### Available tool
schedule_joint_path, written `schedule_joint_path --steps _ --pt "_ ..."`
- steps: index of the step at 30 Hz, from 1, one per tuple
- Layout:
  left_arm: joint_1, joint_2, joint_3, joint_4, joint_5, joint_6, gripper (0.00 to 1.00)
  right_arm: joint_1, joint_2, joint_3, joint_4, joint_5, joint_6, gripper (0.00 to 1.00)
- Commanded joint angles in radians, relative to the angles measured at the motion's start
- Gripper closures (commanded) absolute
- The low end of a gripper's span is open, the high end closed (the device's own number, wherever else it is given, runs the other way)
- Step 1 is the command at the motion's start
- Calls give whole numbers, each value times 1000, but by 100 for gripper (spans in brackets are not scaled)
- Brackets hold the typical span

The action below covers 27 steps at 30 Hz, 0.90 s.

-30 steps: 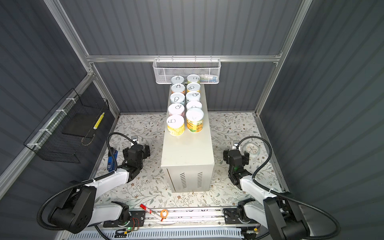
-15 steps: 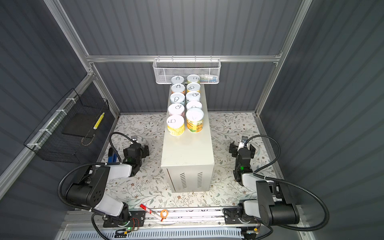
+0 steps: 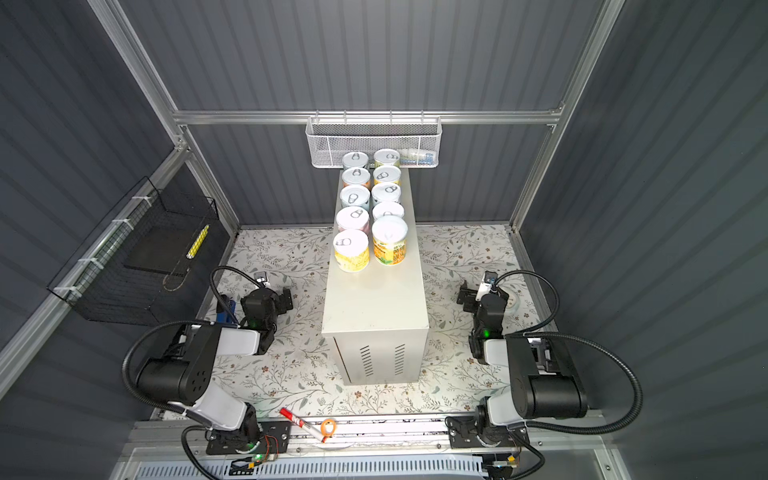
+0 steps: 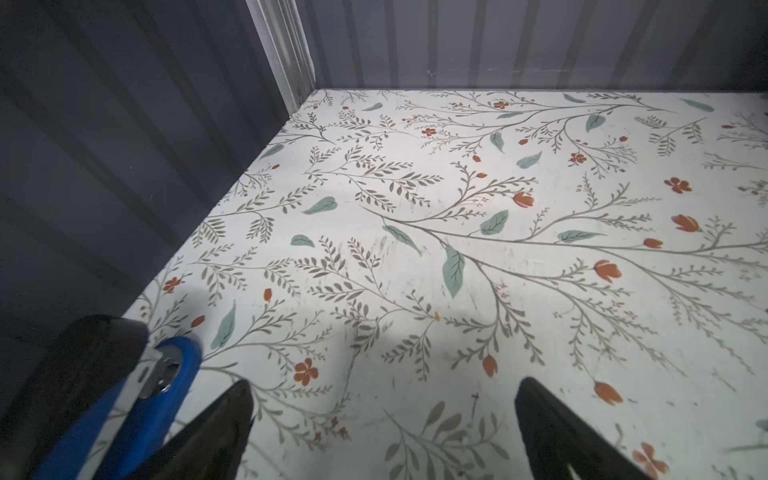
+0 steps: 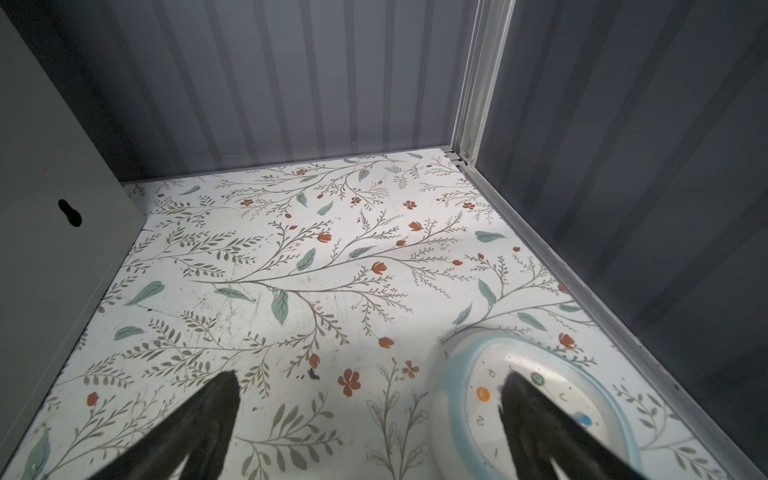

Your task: Place and organize the canned foods onto the counter

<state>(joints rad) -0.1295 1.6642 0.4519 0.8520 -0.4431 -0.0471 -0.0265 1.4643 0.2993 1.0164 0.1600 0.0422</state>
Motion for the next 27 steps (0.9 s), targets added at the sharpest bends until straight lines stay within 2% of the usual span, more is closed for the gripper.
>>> schedule_joint_path --steps 1,2,4,6,7,9,11,27 --pt "19 33 11 30 25 2 1 -16 -4 15 -19 -32 31 1" --pt "22 66 -14 151 29 26 1 -16 -7 15 -25 -32 31 1" --pt "24 36 9 44 32 2 0 -16 -5 10 -10 -27 30 1" --pt "24 60 -5 130 28 19 0 -16 -7 11 -16 -27 31 1" --pt "24 41 4 68 28 6 0 -15 -5 11 -13 -27 31 1" --pt "24 61 -6 125 26 22 0 -16 -5 11 -15 -27 31 1" --pt "23 49 1 88 28 14 1 -12 -6 12 -16 -25 27 1" --pt "23 54 -1 105 27 18 0 -13 -5 13 -18 -33 27 1"
